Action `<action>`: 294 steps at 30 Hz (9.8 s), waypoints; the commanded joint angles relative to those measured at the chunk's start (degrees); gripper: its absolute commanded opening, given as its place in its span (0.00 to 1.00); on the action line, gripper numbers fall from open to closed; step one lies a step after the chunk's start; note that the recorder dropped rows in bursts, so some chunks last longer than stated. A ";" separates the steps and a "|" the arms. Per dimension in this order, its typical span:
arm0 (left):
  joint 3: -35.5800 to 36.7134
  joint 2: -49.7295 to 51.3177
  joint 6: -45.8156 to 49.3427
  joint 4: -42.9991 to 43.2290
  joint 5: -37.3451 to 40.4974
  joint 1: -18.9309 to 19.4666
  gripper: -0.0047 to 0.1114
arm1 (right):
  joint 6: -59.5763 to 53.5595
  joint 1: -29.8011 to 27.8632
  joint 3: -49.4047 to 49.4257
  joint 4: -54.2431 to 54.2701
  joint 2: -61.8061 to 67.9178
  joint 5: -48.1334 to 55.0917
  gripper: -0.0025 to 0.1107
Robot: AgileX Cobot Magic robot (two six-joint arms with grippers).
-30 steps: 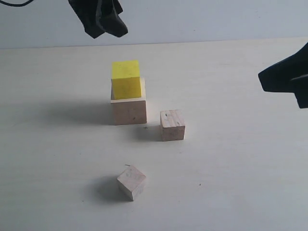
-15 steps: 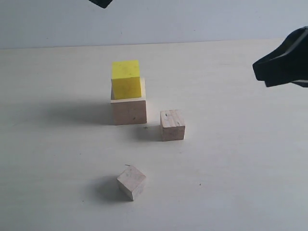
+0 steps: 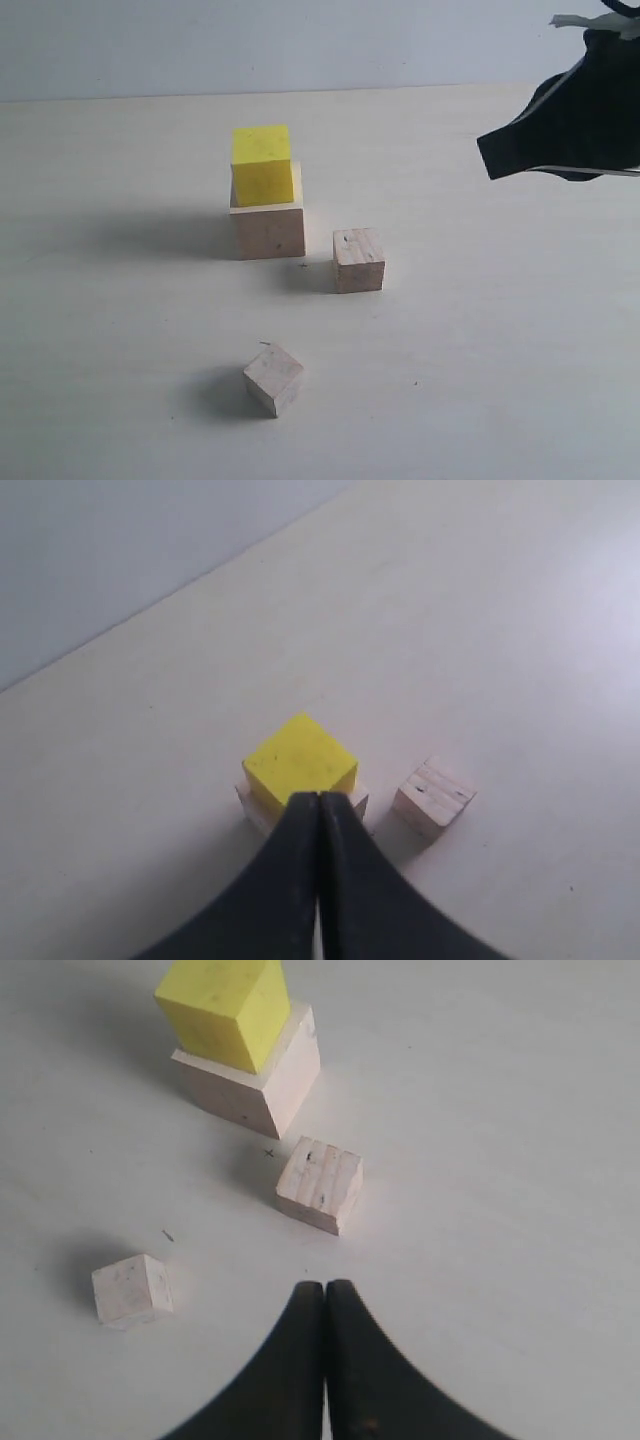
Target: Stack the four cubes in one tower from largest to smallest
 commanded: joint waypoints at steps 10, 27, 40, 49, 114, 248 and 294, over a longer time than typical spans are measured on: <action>29.94 -23.59 -8.99 0.48 -15.71 -0.09 0.04 | 0.35 -0.18 -1.74 5.12 19.02 -8.25 0.02; 31.80 -30.32 -30.35 21.17 -13.36 -0.09 0.04 | 18.49 7.83 -11.02 -4.96 33.75 -6.31 0.02; 35.80 -31.09 -31.84 22.93 -11.70 -0.09 0.04 | 18.01 7.83 -17.76 -3.29 41.13 -5.18 0.59; 35.80 -33.09 -31.48 22.93 -11.70 -0.09 0.04 | 24.33 7.83 -17.85 -7.55 45.26 -5.04 0.61; 35.80 -33.09 -31.10 22.93 -12.80 -0.09 0.04 | 42.90 7.39 -17.85 -21.13 50.33 -9.02 0.63; 35.80 -33.09 -29.90 21.20 -11.17 -0.09 0.04 | 34.52 15.13 -72.42 -22.31 61.62 25.89 0.02; 35.80 -32.36 -29.90 22.26 -11.97 -0.09 0.04 | 27.90 16.68 -72.42 -25.85 57.55 21.88 0.02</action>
